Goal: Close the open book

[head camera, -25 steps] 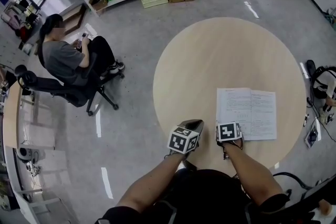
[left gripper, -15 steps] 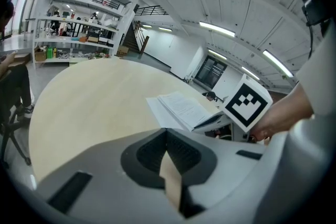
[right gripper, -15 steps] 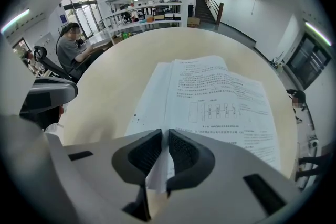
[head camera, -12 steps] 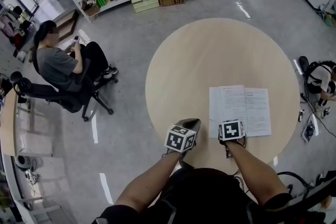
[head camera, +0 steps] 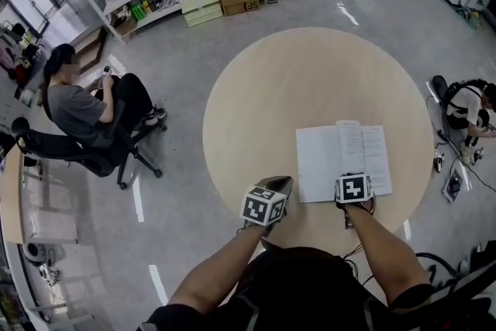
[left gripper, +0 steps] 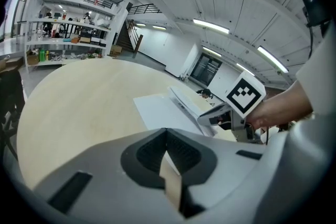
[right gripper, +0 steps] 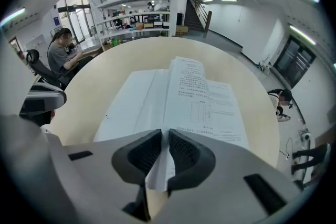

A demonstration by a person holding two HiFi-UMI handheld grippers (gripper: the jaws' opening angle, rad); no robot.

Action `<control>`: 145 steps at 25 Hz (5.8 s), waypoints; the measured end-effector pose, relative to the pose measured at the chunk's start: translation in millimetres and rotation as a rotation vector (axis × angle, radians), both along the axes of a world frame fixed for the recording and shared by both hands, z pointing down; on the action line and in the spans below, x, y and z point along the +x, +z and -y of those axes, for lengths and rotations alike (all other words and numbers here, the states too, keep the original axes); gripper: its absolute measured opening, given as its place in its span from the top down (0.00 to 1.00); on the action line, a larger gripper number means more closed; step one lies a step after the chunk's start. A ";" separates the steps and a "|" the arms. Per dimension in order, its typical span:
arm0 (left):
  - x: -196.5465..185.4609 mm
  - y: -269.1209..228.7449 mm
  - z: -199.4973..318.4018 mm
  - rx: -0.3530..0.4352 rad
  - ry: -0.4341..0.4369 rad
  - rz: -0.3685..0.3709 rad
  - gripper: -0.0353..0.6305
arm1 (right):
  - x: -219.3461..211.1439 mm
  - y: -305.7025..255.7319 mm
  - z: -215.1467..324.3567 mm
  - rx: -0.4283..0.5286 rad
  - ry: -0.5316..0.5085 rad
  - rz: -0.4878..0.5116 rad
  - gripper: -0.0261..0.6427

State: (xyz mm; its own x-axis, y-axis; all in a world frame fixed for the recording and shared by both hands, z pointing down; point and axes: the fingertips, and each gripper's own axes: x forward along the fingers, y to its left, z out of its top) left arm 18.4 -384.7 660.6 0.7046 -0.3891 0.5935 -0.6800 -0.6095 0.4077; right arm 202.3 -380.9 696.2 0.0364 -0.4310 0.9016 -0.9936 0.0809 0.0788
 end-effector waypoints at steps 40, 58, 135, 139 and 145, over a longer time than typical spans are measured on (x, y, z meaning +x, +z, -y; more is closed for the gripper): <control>36.8 -4.4 -18.5 -0.018 0.017 0.054 0.96 | 123.7 -45.3 0.1 0.264 0.166 0.043 0.81; 14.6 -7.2 -19.7 -0.012 -0.052 0.028 0.96 | -73.8 -26.9 -29.9 0.124 -0.602 0.069 0.65; 87.0 -35.6 -23.6 0.009 0.086 -0.045 0.96 | 115.4 -70.2 -40.7 0.426 0.156 0.347 0.96; 64.2 -46.2 -6.3 0.043 0.009 -0.068 0.96 | 86.0 -99.8 -16.5 0.457 0.047 0.390 0.96; 43.7 -86.4 22.8 0.148 -0.051 -0.114 0.96 | 58.9 -150.5 21.0 0.547 -0.050 0.451 0.96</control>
